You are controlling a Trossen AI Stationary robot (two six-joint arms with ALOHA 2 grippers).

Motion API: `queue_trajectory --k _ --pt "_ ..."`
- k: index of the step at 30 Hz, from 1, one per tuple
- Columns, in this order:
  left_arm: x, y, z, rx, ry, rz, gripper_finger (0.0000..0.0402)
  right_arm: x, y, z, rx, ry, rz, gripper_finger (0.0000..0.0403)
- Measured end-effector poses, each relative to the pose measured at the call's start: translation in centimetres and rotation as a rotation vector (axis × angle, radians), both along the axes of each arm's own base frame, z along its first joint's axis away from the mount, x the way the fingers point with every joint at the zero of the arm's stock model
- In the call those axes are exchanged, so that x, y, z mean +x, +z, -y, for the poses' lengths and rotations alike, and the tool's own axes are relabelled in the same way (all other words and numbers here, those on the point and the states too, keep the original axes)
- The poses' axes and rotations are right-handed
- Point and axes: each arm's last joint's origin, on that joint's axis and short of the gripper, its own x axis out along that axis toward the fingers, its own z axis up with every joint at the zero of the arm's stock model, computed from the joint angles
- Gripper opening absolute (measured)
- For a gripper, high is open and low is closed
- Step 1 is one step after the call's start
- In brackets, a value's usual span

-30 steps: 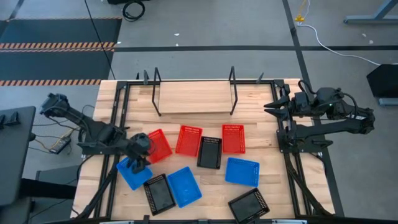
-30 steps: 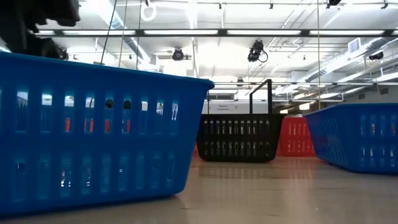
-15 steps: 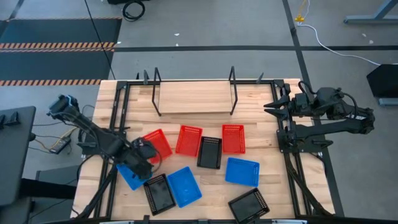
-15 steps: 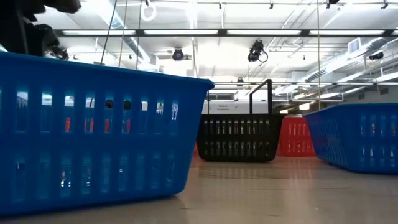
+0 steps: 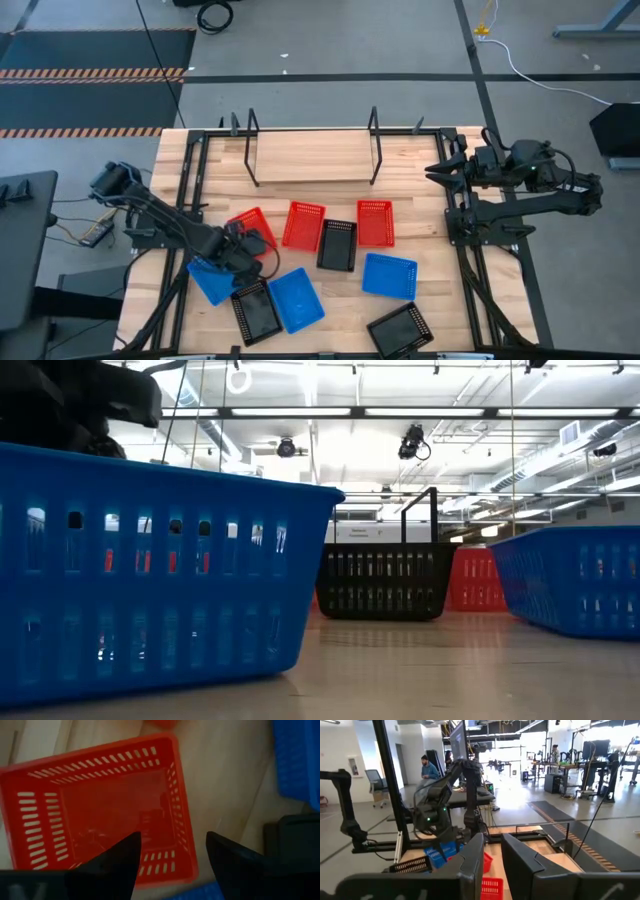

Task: Stack baskets on shelf by color
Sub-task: Put the left red bin on the shelf

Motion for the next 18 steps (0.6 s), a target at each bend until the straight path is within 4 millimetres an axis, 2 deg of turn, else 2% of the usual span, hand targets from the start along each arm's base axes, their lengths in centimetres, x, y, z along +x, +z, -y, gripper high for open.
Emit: queue_trajectory --k 5,10,18 --pt "0.5 -0.5 0.3 -0.006 -0.002 0.005 0.0231 0.0 0.1 0.0 0.003 0.0 0.013 0.0075" --pt "0.5 -0.8 0.3 -0.003 0.004 -0.01 0.0231 -0.1 1.2 0.0 -0.036 -0.006 0.123 0.0075" --pt "0.6 -0.8 0.4 -0.011 0.019 -0.003 0.0231 -0.5 2.7 0.0 -0.004 -0.015 0.283 0.0075"
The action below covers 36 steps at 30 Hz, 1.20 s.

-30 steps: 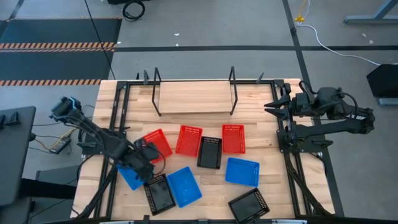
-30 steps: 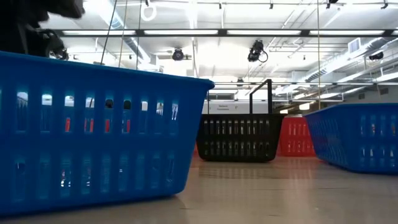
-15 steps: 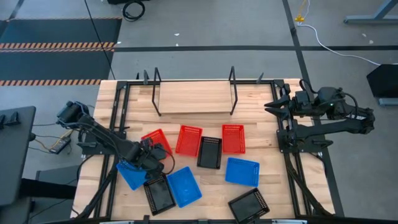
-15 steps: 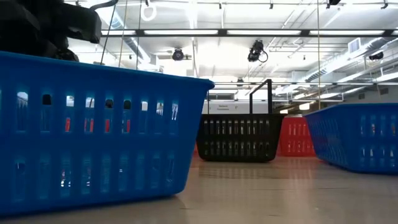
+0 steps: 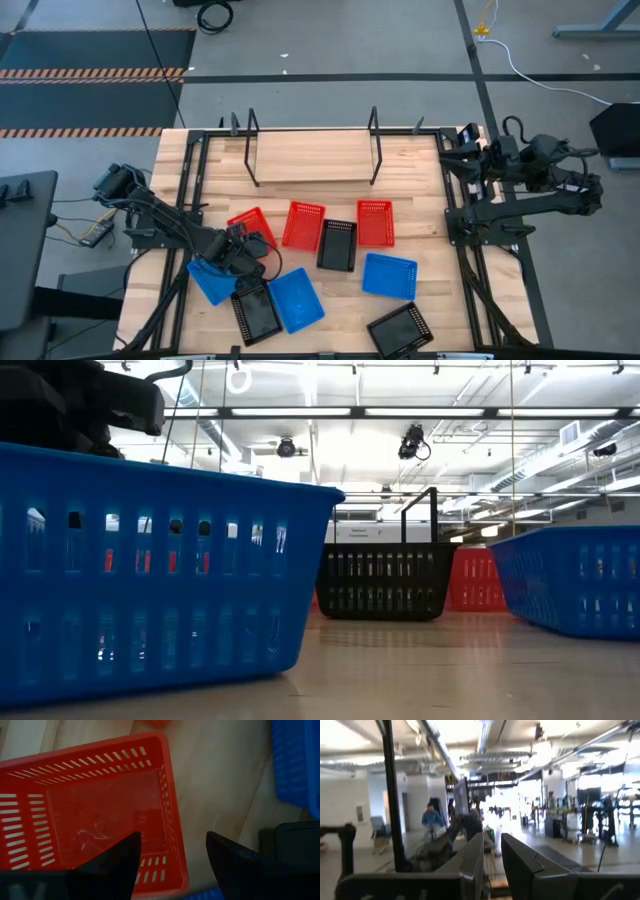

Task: Stack baskets on shelf by color
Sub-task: Put the left red bin on the shelf

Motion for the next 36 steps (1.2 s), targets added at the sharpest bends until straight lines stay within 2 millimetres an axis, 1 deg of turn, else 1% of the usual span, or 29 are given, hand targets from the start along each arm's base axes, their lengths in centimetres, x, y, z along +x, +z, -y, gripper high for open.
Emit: queue_trajectory --k 3,6,10,12,14,17,21,25,30,34,36 --pt "0.0 0.0 0.0 -0.001 0.0 0.002 0.0231 -0.1 0.3 0.1 0.002 -0.032 0.037 0.0075" --pt "0.0 0.0 0.0 -0.001 0.0 0.002 0.0231 -0.1 0.3 0.1 0.015 -0.045 0.039 0.0075" --pt "0.0 0.0 0.0 -0.001 -0.001 0.003 0.0231 0.3 0.2 0.3 0.046 -0.088 0.021 0.0075" --pt "0.0 0.0 0.0 0.008 0.001 0.008 0.0231 0.8 -0.1 0.3 0.087 -0.073 -0.019 0.0075" --pt "0.0 0.0 0.0 0.016 0.004 0.014 0.0231 2.0 -0.9 0.2 0.1 -0.053 -0.081 0.0075" --pt "0.1 0.0 0.0 0.018 0.004 0.015 0.0231 4.3 -3.1 0.1 0.091 -0.021 -0.214 0.0075" --pt "0.1 0.0 -0.1 0.025 0.004 0.019 0.0231 7.1 -5.5 0.1 0.098 -0.023 -0.351 0.0075" --pt "-0.1 -0.3 -0.3 0.078 0.009 0.031 0.0231 9.7 -7.5 0.1 0.1 -0.027 -0.452 0.0075" --pt "-0.1 -0.6 -0.6 0.094 0.031 0.041 0.0231 12.7 -8.8 0.1 0.184 -0.028 -0.473 0.0075" --pt "0.1 -0.7 -0.8 0.089 0.045 0.039 0.0231 14.8 -9.5 0.1 0.163 -0.02 -0.445 0.0075" --pt "0.2 -0.7 -1.0 0.087 0.053 0.038 0.0231 15.6 -10.1 0.0 0.146 -0.016 -0.463 0.0075"
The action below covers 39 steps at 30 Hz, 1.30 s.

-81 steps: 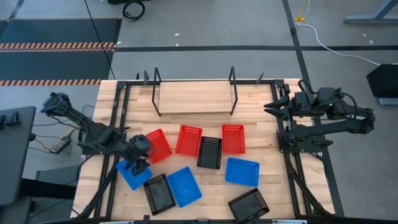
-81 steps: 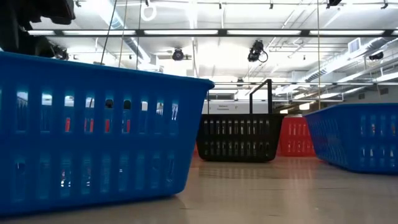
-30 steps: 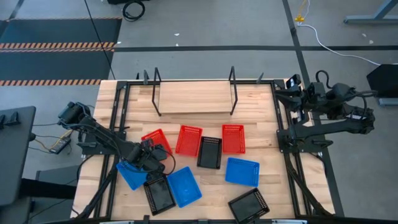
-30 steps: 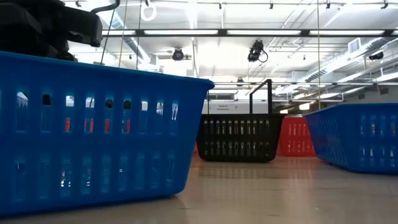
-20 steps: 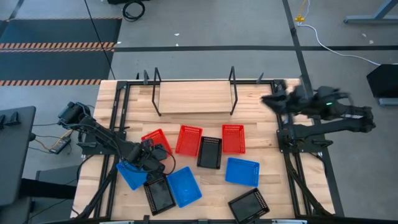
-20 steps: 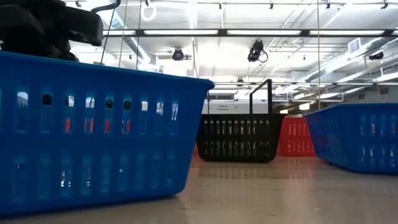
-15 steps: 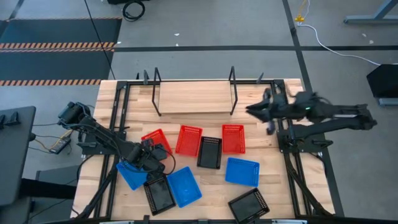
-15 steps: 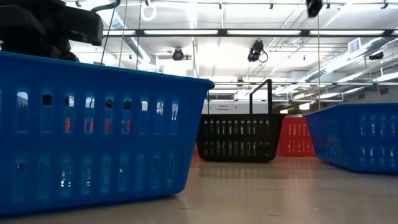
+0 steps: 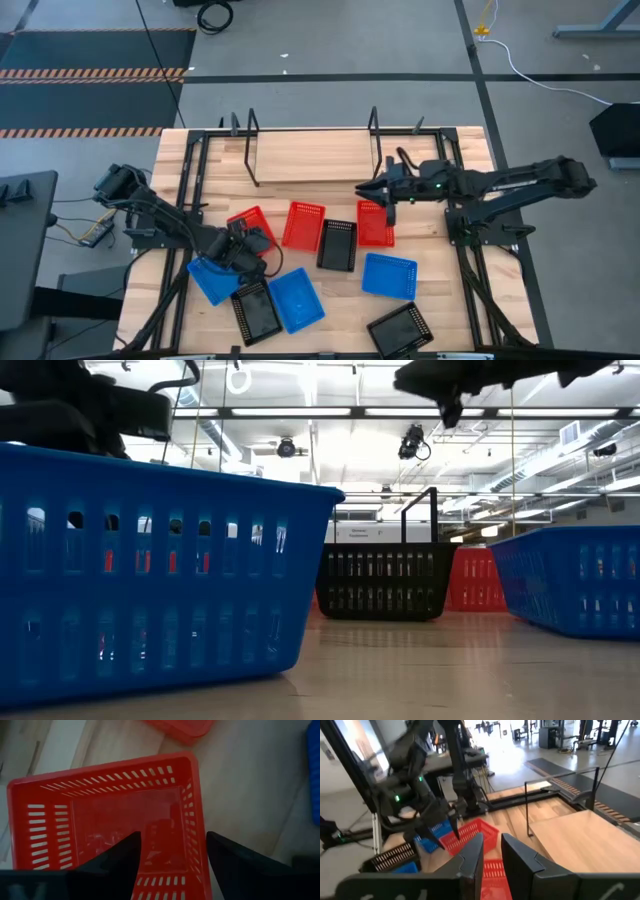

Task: Stack baskets on shelf by color
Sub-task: Put the left red bin on the shelf

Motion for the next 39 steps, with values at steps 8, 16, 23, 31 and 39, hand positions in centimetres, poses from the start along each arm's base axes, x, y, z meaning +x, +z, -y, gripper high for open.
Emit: queue_trajectory --k 8,16,23,31,39 --pt "0.3 0.0 0.1 -0.11 0.04 0.0 0.0231 0.4 -0.3 0.0 -0.034 0.007 -0.006 0.0075" --pt "0.7 -0.8 0.4 -0.108 0.032 -0.024 0.0231 -0.3 0.6 -0.1 -0.033 0.014 0.037 0.0075" --pt "1.6 -2.9 -0.1 -0.056 0.024 -0.108 0.0226 -0.3 0.5 -0.1 -0.033 0.022 0.026 0.0075" --pt "2.0 -3.4 -1.0 -0.048 0.008 -0.148 0.0136 -0.3 0.5 -0.1 -0.056 0.025 0.024 0.0075" --pt "3.0 -2.3 -1.1 -0.12 -0.046 -0.164 0.0012 -0.3 0.4 -0.1 -0.058 0.025 0.019 0.0075"
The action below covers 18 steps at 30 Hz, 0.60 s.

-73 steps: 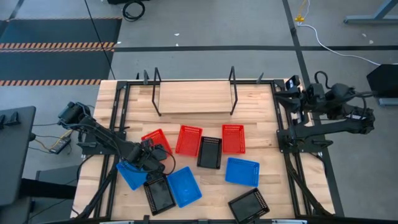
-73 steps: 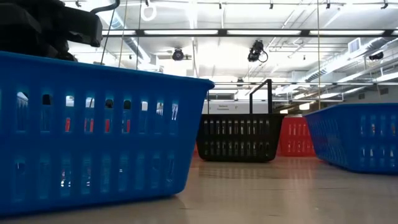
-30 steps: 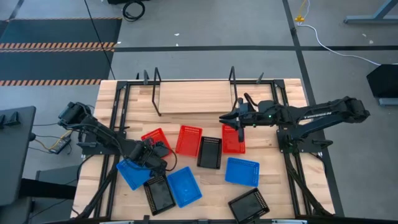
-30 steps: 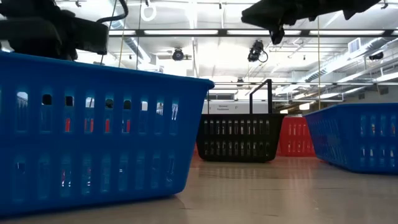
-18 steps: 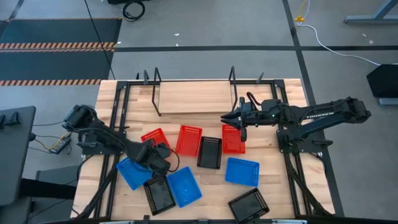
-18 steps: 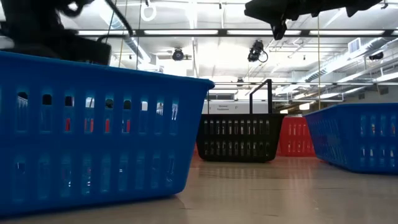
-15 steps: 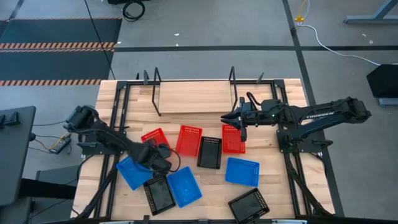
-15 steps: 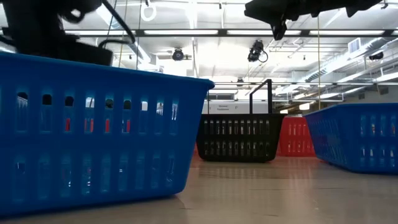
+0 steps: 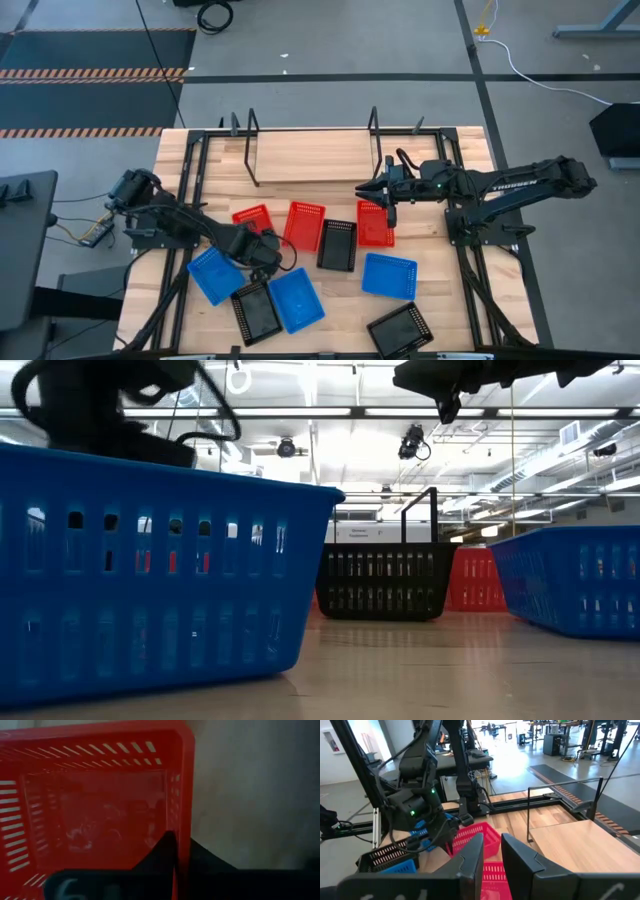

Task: Stack baskets on shelf by color
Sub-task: Put the left red bin on the shelf

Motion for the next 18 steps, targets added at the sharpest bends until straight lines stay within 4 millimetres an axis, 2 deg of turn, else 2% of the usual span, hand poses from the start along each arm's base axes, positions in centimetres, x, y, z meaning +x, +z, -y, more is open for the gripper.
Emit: queue_trajectory --k 5,9,12,15,18 --pt "1.6 3.6 0.5 -0.016 -0.05 0.016 0.0006 0.0 0.0 0.0 -0.007 0.001 0.0 0.0075" --pt "2.7 7.9 0.5 0.093 -0.122 0.046 0.0006 0.0 0.0 0.0 -0.028 0.004 -0.002 0.0075" --pt "3.2 10.4 -0.4 0.171 -0.148 0.049 0.0006 0.0 0.0 0.0 -0.03 0.004 -0.001 0.0075" --pt "3.8 11.8 -1.9 0.231 -0.187 0.047 0.0006 0.0 0.0 0.0 -0.03 0.004 -0.001 0.0075" --pt "4.3 11.9 -3.9 0.274 -0.241 0.013 0.0006 0.0 0.0 0.0 -0.03 0.004 -0.001 0.0075"
